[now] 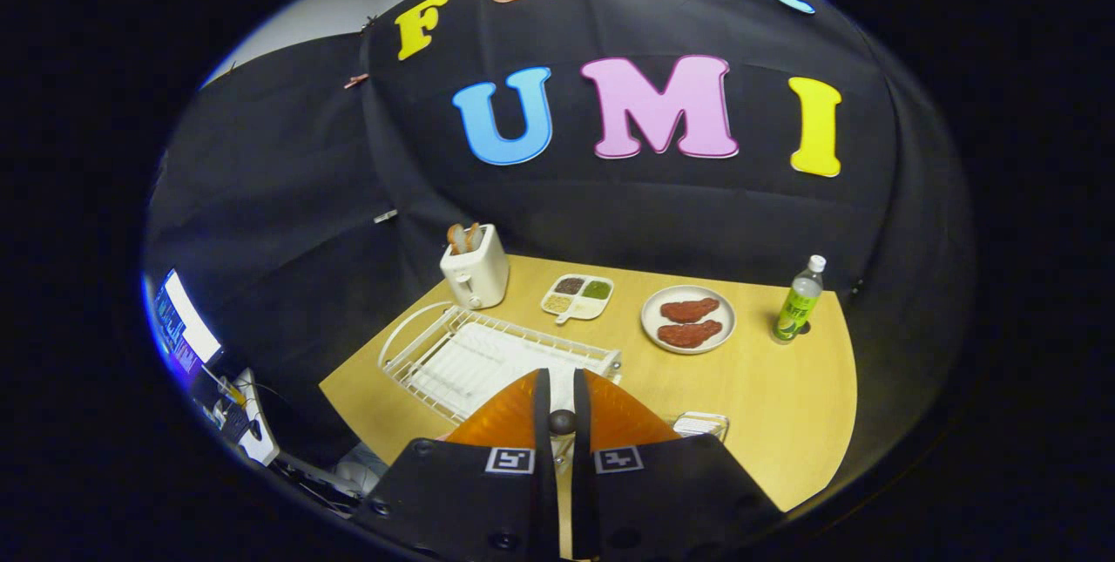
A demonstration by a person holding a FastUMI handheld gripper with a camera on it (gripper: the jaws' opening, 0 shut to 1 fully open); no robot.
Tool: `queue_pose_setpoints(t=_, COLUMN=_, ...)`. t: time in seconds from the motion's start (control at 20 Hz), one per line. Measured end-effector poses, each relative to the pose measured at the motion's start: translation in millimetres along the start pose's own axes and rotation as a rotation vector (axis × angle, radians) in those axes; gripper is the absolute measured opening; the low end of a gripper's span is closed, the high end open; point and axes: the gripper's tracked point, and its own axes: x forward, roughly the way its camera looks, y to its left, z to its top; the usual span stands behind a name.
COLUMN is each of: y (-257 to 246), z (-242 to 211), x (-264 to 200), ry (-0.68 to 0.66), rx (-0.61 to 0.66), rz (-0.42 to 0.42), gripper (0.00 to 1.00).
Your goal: Take the plate from the dish rack, then take the spoon from the basket and place it into the plate.
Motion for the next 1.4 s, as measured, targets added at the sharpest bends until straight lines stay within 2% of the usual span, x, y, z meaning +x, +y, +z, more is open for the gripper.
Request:
queue_pose_setpoints(t=0.3, y=70, z=-51, x=23, ry=0.089, rx=-0.009, rz=0.123, gripper=0.1)
queue_pose_setpoints(t=0.7, y=116, z=-124, x=75, ry=0.183, rx=-0.069, rz=0.176, gripper=0.1)
queue_pose_setpoints(t=0.95, y=147, z=-133, x=102, ry=0.131, rx=-0.138, rz=0.207, gripper=0.1)
queue_pose_setpoints(t=1.15, y=148, z=-171, x=99, ry=0.175, rx=-0.229, rz=0.231, gripper=0.1)
queue_pose_setpoints(t=1.4, y=130, z=-194, x=81, ry=0.224, rx=-0.214, rz=0.246, gripper=0.1)
